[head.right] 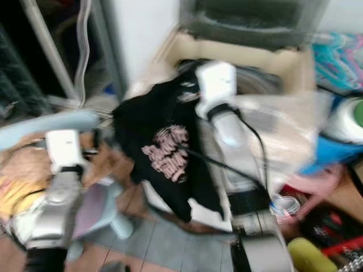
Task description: Clothes washing
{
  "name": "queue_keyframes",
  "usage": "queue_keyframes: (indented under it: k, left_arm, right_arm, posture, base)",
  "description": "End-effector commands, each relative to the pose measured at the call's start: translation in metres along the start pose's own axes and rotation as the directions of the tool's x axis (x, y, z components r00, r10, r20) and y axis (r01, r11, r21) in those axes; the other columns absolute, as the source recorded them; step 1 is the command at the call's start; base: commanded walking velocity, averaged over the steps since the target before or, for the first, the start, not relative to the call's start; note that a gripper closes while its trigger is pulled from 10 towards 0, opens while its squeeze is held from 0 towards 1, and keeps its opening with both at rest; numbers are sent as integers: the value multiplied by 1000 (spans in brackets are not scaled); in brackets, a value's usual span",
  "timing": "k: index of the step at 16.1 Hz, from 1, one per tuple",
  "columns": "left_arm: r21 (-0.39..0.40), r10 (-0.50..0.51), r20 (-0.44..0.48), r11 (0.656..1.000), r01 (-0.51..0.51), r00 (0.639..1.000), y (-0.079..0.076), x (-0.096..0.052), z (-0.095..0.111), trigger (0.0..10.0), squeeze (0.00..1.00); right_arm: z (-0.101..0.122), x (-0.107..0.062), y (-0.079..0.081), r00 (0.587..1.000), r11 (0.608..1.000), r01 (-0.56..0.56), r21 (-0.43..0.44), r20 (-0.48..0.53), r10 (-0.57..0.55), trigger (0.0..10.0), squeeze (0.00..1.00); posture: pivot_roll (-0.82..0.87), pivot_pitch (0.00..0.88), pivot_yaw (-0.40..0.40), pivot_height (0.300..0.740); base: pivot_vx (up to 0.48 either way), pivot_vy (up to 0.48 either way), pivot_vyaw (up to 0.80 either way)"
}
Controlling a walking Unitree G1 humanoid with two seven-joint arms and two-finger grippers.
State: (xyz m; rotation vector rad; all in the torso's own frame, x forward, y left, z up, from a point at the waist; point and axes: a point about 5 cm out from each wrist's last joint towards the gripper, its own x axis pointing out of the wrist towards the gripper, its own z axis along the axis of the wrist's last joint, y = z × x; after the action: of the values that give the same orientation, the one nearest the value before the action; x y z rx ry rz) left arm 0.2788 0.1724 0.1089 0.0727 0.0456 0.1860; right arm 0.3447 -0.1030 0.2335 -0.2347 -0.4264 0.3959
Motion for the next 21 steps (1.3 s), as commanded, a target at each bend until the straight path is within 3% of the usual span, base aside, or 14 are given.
queue_keyframes:
  k: [1, 3, 5, 7, 8, 12, 13, 14, 15, 16, 17, 20, 21]
  left_arm:
    - [-19, -41, 2, 999, 41, 999, -12, 0, 2, 10000, 0]
    - [-22, -46, 4, 999, 46, 999, -14, 1, 2, 10000, 0]
    - [-26, -48, 7, 998, 48, 999, -16, 1, 3, 10000, 0]
    - [-31, -41, 5, 999, 41, 999, -17, 0, 2, 10000, 0]
    - [-37, -27, -5, 999, 27, 1000, -16, -2, 0, 10000, 0]
    - [-39, -20, -13, 999, 20, 1000, -17, -4, -2, 10000, 0]
    - [-41, -25, -17, 999, 24, 1000, -19, -4, -3, 10000, 0]
    - [-41, -32, -20, 999, 31, 999, -20, -4, -3, 10000, 0]
    - [-40, -40, -25, 998, 39, 999, -21, -4, -4, 10000, 0]
    - [-36, -51, -37, 998, 50, 998, -23, -4, -6, 10000, 0]
    - [-34, -56, -41, 998, 55, 998, -24, -5, -7, 10000, 0]
    - [-33, -57, -48, 998, 56, 997, -23, -7, -9, 10000, 0]
    - [-33, -56, -49, 998, 55, 997, -23, -8, -9, 10000, 0]
  right_arm:
    - [19, 14, -19, 997, 997, -13, -75, 77, 18, 10000, 0]
    - [37, 36, -39, 994, 994, 11, -105, 112, 1, 10000, 0]
    - [65, 59, -73, 980, 985, 137, -103, 157, -120, 10000, 0]
    - [81, 66, -99, 950, 961, 265, -78, 190, -247, 10000, 0]
    - [80, 66, -101, 948, 960, 273, -69, 187, -256, 10000, 0]
    - [53, 61, -94, 958, 957, 275, -94, 116, -264, 10000, 0]
    - [12, 53, -78, 977, 976, 198, -90, -62, -204, 10000, 0]
    - [-18, 43, -64, 968, 990, 113, -86, -215, -129, 10000, 0]
    - [-37, 34, -56, 947, 996, 66, -67, -309, -83, 10000, 0]
    - [-66, 15, -47, 886, 999, -9, -39, -463, -10, 10000, 0]
    - [-75, 5, -45, 870, 1000, -23, -12, -492, 14, 10000, 1000]
    - [-81, -10, -54, 856, 997, -39, -65, -517, 0, 10000, 1000]
    - [-72, -13, -65, 893, 995, -32, -92, -450, -13, 10000, 1000]
  posture:
    - [-49, 0, 14, 740]
    - [-49, 0, 12, 740]
    - [-46, 0, 6, 740]
    - [-39, 0, -6, 740]
    - [-37, 0, -10, 740]
    - [-40, 0, -15, 740]
    - [-49, 0, -12, 740]
    - [-50, 0, -12, 740]
    - [-53, 0, -11, 740]
    - [-55, 0, -12, 740]
    - [-55, 0, -13, 740]
    - [-58, 0, -15, 740]
    - [-56, 0, -18, 740]
  base:
    - [420, 0, 0]
    - [418, 0, 0]
    - [420, 0, 0]
    - [412, 0, 0]
    - [0, 0, 0]
    - [0, 0, 0]
    - [0, 0, 0]
    - [0, 0, 0]
    - [0, 0, 0]
    - [0, 0, 0]
    - [0, 0, 0]
    - [0, 0, 0]
    - [0, 0, 0]
